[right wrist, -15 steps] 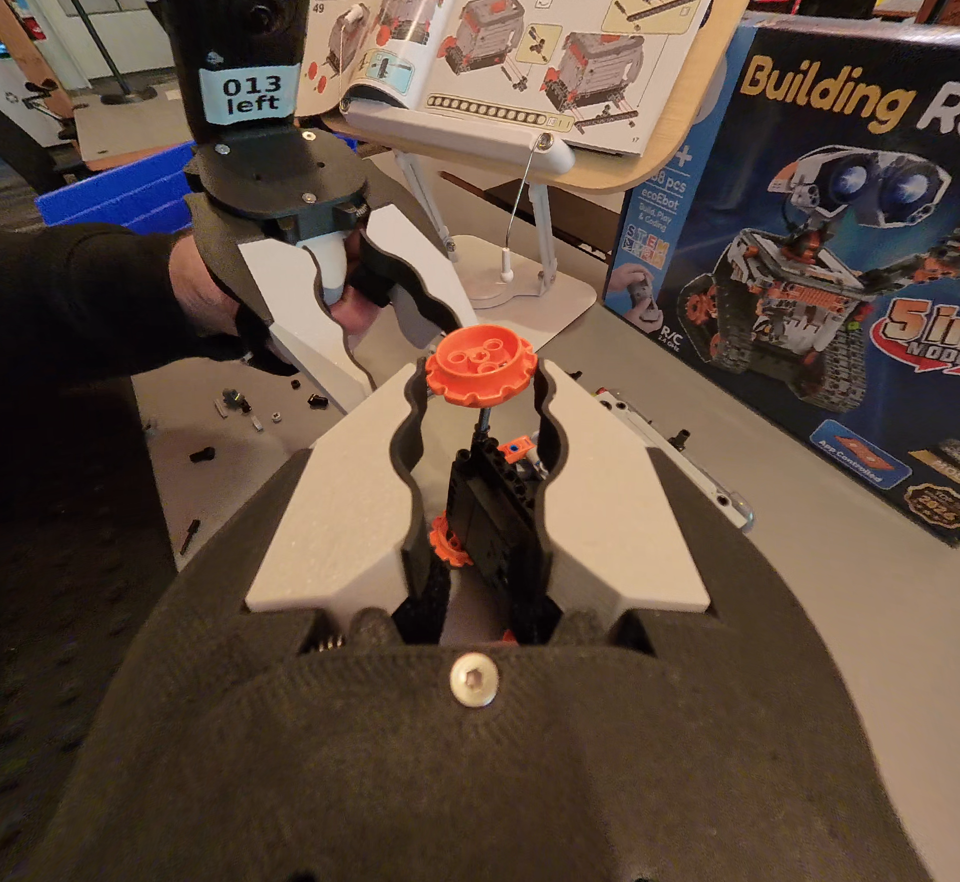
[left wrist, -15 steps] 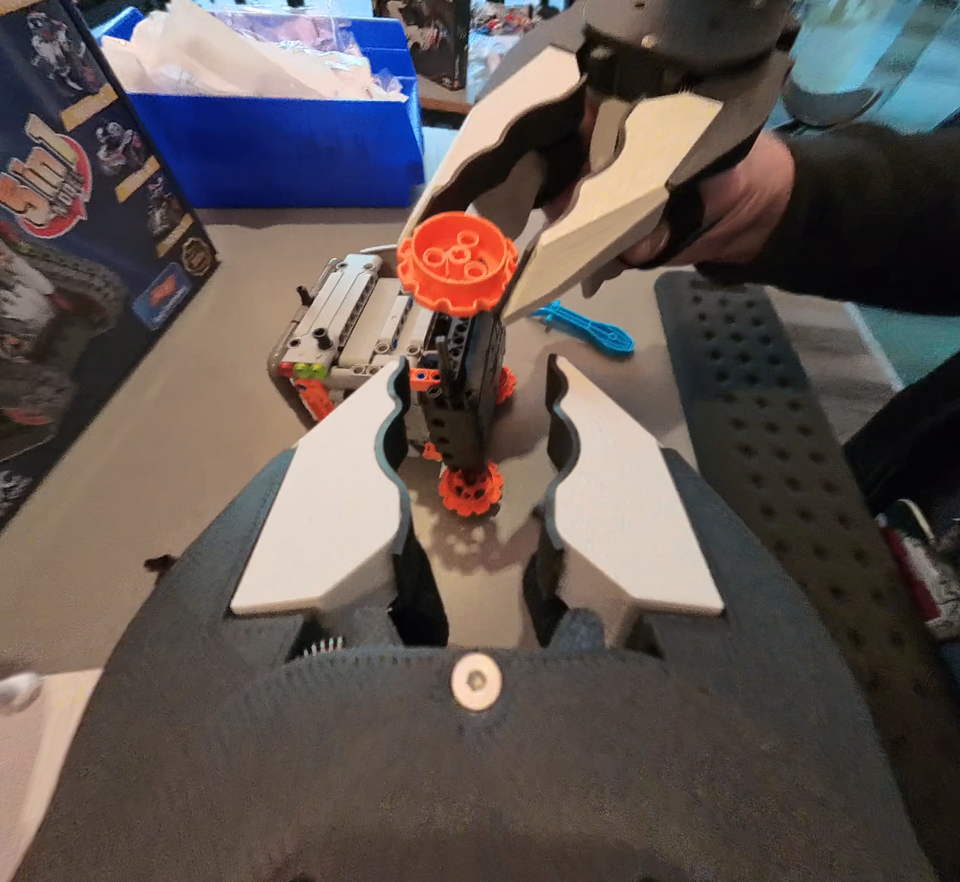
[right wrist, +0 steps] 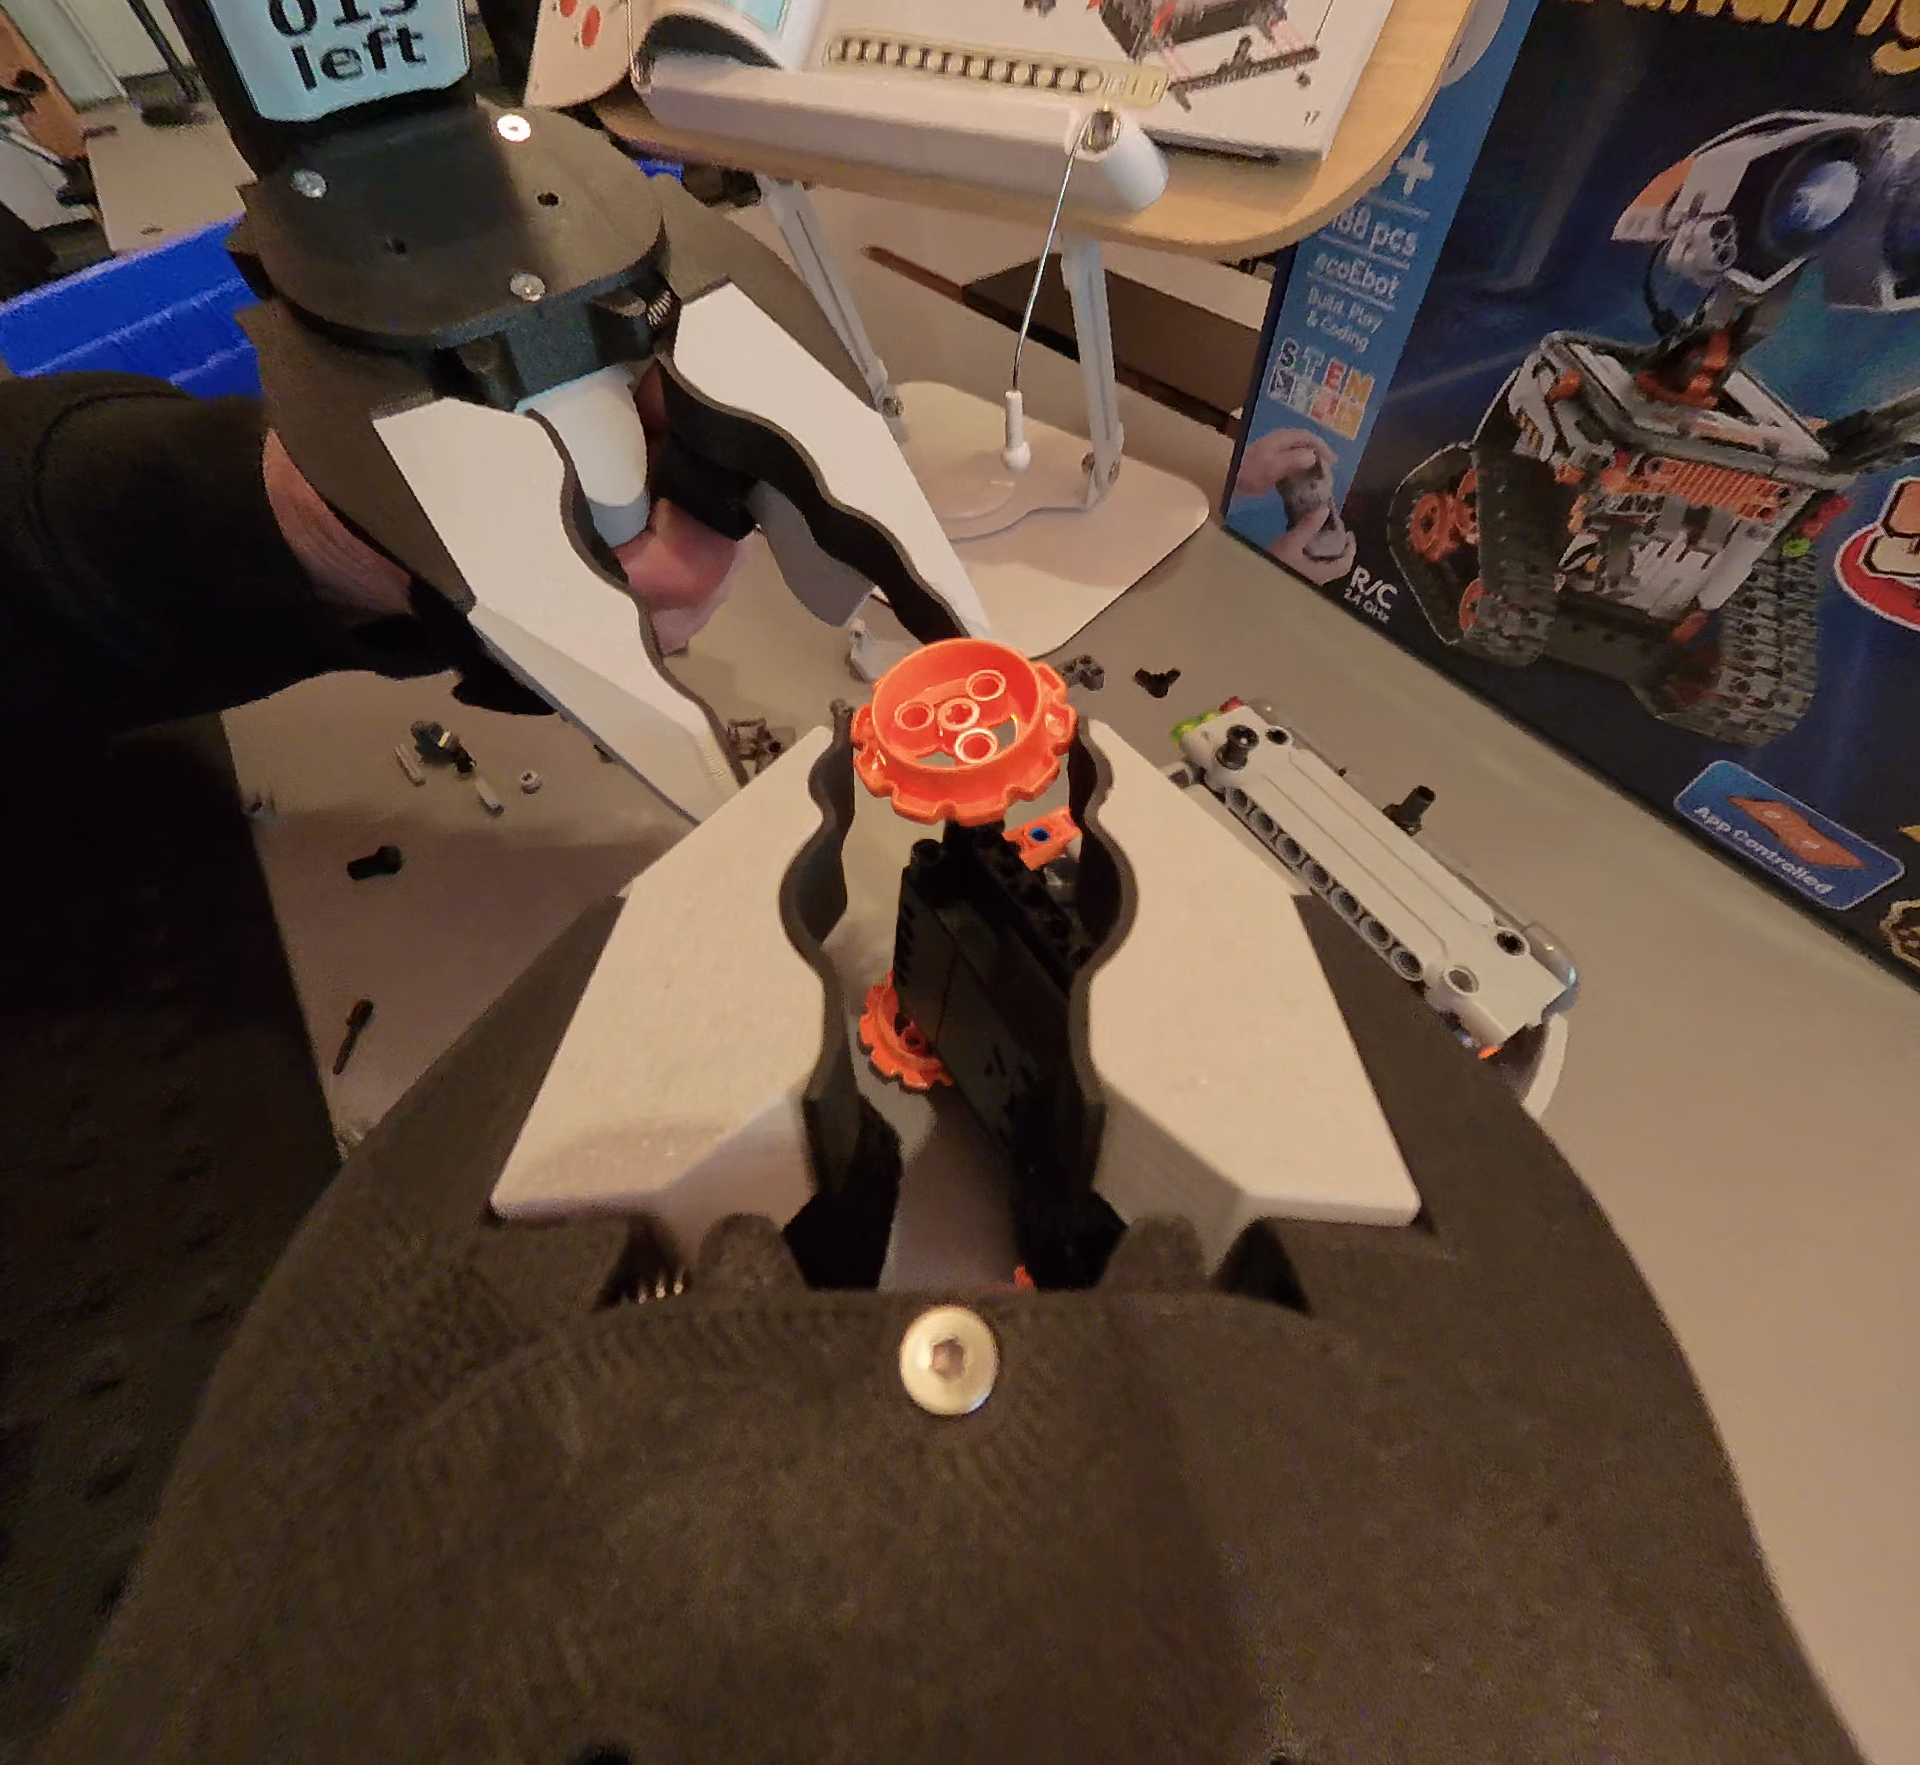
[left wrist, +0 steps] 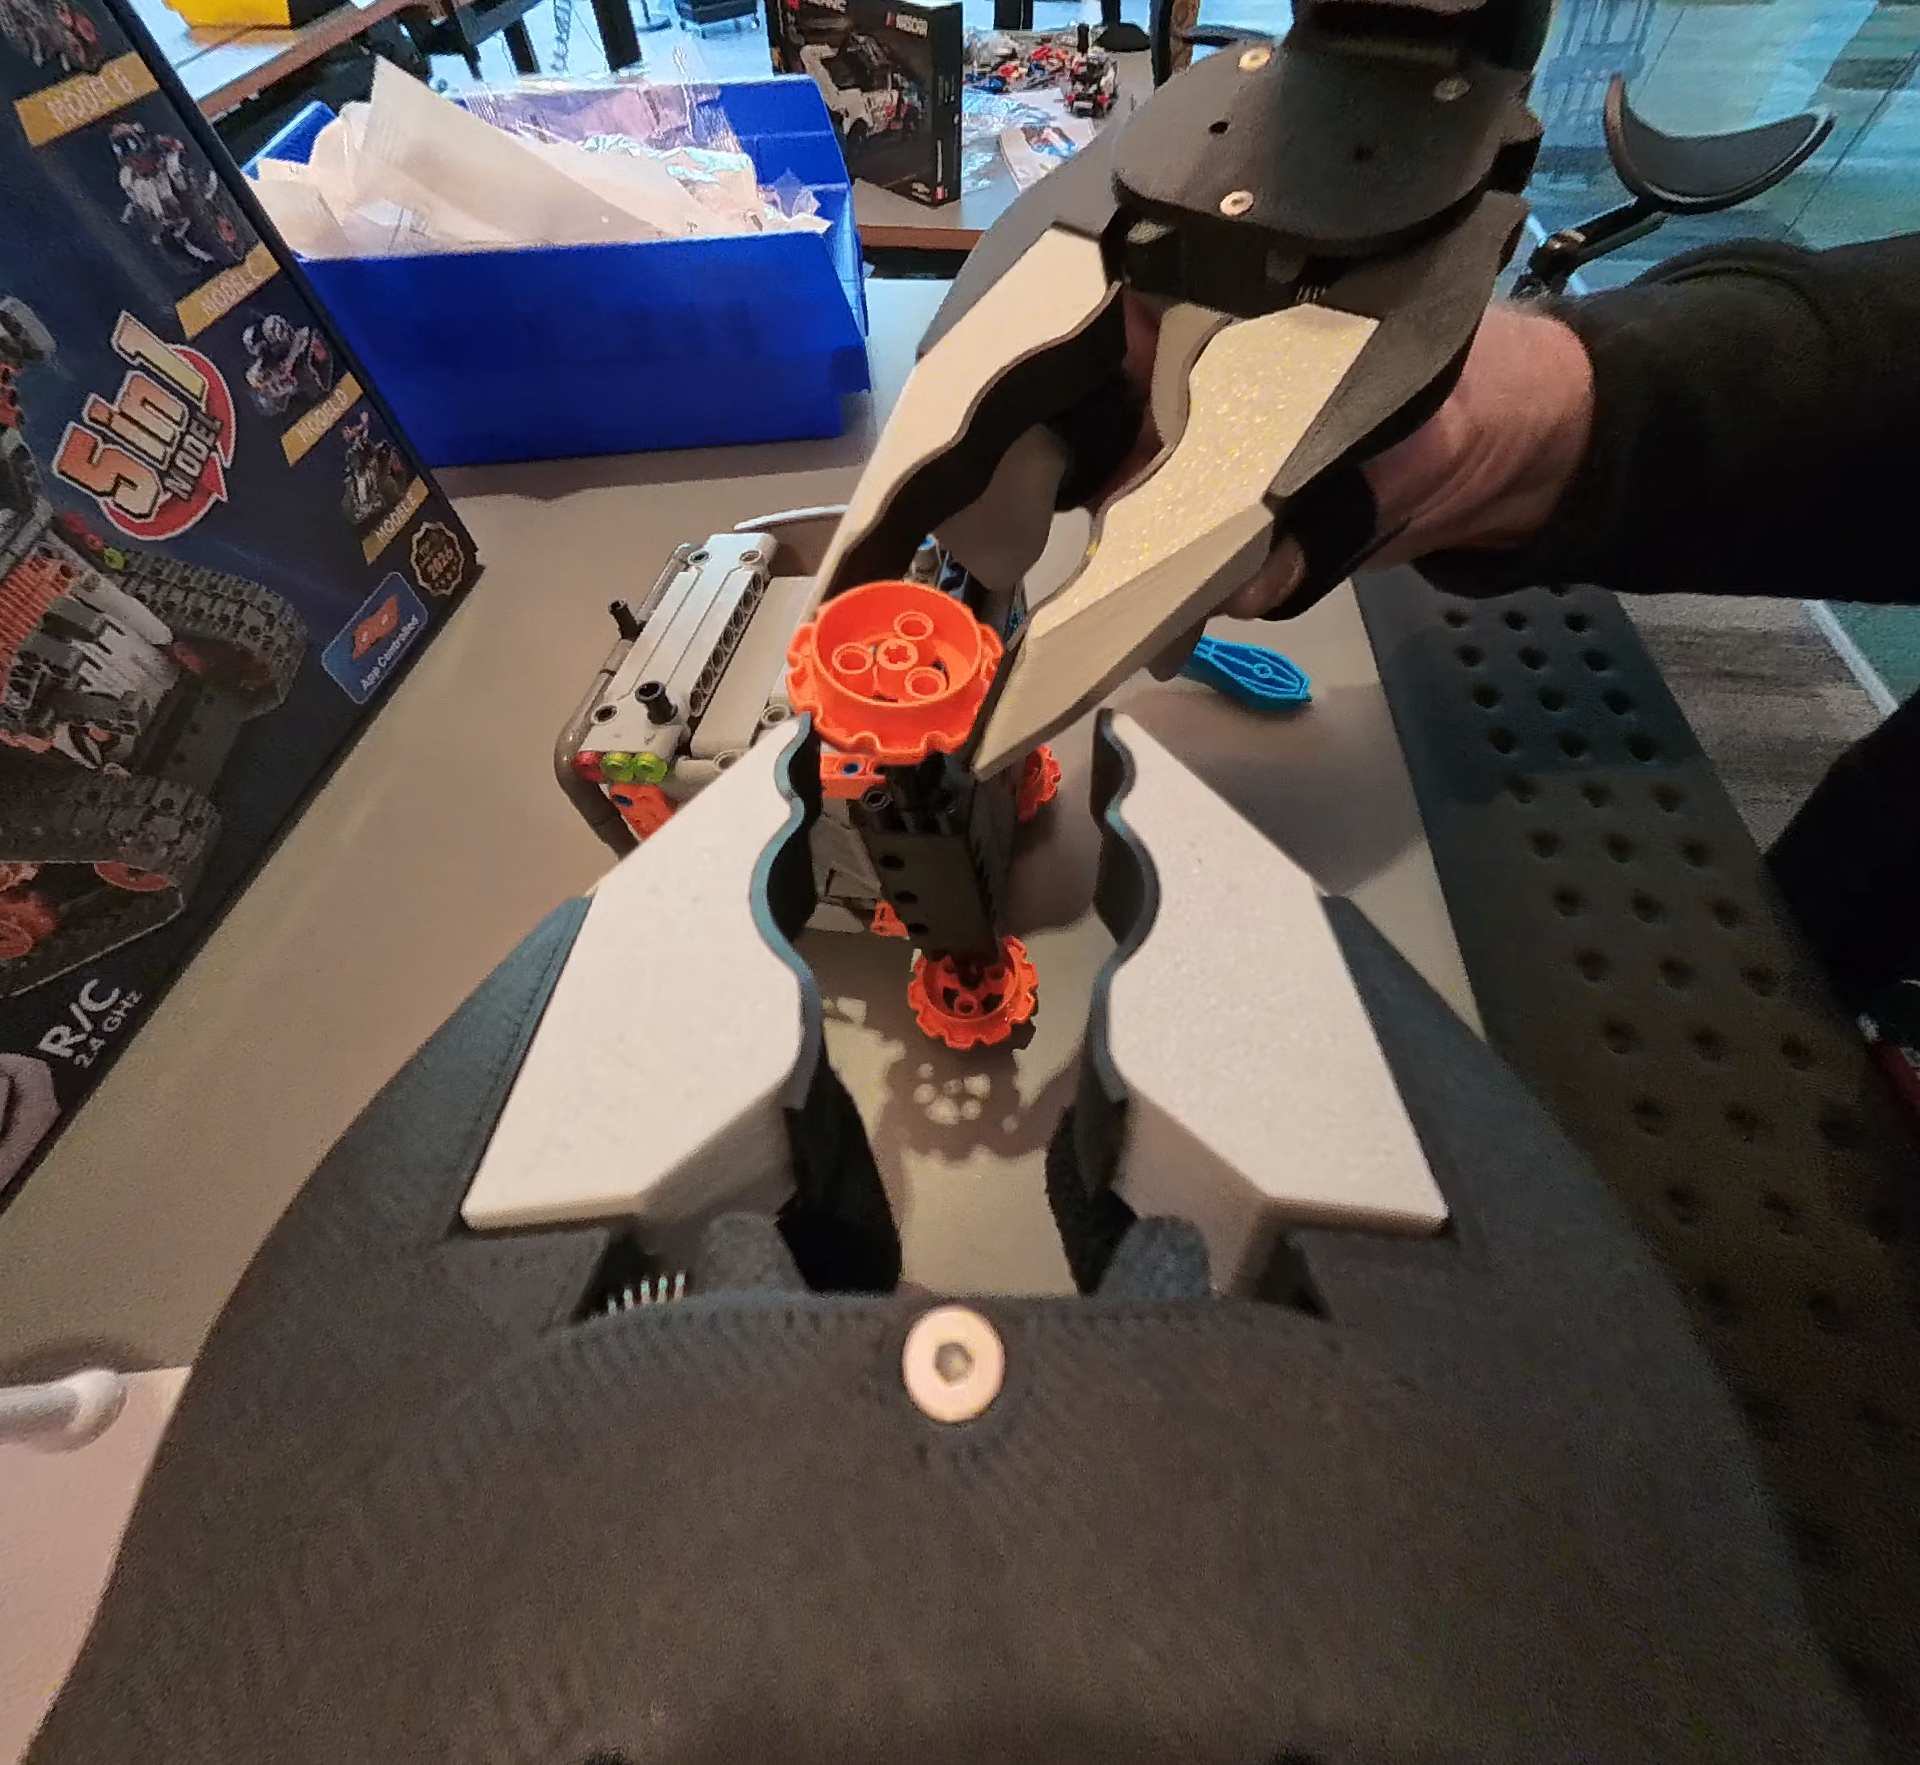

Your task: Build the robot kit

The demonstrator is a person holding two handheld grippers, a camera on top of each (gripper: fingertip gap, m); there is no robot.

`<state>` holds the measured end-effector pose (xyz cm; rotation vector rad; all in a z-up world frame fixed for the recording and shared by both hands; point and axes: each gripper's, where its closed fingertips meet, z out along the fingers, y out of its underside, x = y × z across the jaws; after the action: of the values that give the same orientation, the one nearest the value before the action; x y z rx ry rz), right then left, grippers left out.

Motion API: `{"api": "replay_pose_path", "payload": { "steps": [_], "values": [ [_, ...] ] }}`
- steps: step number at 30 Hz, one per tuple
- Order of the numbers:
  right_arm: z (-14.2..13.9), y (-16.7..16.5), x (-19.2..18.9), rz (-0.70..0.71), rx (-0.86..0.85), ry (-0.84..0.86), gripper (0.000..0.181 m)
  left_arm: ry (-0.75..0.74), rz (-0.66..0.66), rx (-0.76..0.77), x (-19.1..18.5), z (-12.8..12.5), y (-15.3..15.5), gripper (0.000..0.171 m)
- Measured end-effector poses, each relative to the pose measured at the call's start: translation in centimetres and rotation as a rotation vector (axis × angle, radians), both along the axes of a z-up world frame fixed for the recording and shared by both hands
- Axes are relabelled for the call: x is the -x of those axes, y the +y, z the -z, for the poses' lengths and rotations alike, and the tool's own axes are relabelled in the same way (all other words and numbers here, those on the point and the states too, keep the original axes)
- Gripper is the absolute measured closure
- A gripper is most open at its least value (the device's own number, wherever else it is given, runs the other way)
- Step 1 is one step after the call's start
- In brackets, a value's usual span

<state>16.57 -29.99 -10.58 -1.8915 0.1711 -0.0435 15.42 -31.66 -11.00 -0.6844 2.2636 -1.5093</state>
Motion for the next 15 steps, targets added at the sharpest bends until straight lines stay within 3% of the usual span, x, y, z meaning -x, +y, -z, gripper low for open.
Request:
{"api": "replay_pose_path", "payload": {
  "steps": [10, 15],
  "values": [
    [0.2, 0.0, -0.3, -0.021, 0.029, 0.065, 0.141, 0.056, 0.01, 0.016, 0.2, 1.3, 0.1, 0.122],
    [0.1, -0.1, -0.2, -0.011, 0.007, 0.084, 0.142, 0.106, -0.01, 0.057, 0.1, 3.2, 0.0, 0.122]
  ]
}}
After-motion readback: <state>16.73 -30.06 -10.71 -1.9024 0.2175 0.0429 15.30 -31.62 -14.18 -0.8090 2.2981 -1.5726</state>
